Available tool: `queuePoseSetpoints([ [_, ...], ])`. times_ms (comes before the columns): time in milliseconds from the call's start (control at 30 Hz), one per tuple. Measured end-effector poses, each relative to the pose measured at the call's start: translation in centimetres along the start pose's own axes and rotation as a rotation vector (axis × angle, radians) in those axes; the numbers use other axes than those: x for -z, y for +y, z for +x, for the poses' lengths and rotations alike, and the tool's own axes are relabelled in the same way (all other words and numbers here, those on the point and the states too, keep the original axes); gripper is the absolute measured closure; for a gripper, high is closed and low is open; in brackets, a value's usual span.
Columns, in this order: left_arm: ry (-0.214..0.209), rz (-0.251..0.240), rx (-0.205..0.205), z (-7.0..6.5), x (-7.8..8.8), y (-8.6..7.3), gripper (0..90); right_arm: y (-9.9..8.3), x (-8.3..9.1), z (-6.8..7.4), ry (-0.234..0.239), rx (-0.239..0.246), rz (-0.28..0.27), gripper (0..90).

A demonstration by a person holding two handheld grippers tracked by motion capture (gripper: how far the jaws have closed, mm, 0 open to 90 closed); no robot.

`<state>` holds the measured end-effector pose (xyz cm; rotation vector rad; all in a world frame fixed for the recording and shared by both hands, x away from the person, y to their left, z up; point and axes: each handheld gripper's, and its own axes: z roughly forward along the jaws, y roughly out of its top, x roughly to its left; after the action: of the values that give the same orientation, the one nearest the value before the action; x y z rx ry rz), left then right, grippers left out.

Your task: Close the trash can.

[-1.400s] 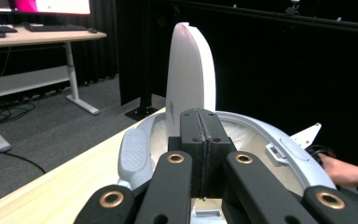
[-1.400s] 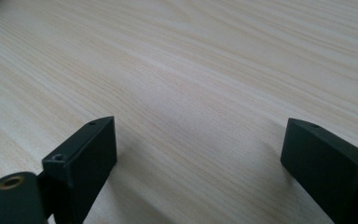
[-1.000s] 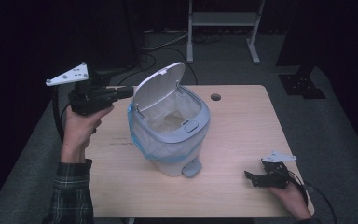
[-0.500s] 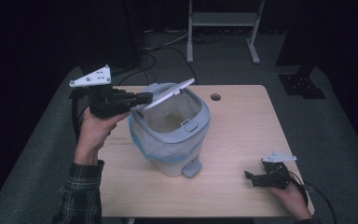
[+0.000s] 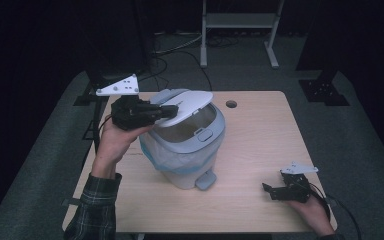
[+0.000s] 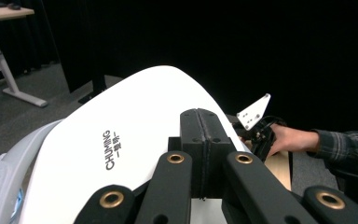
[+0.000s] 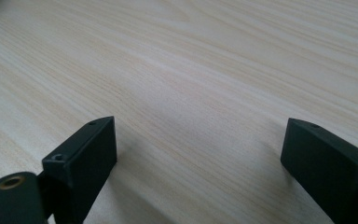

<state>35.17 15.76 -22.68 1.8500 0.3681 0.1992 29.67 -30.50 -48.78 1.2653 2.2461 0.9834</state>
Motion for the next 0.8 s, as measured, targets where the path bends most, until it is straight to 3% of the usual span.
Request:
queuePoseSetpoints([
  [800,0.041,0.143,-0.034,-0.7,-4.2,-0.4,90.0,0.0,0.0,0.0,0.000,0.000,0.000,9.2],
])
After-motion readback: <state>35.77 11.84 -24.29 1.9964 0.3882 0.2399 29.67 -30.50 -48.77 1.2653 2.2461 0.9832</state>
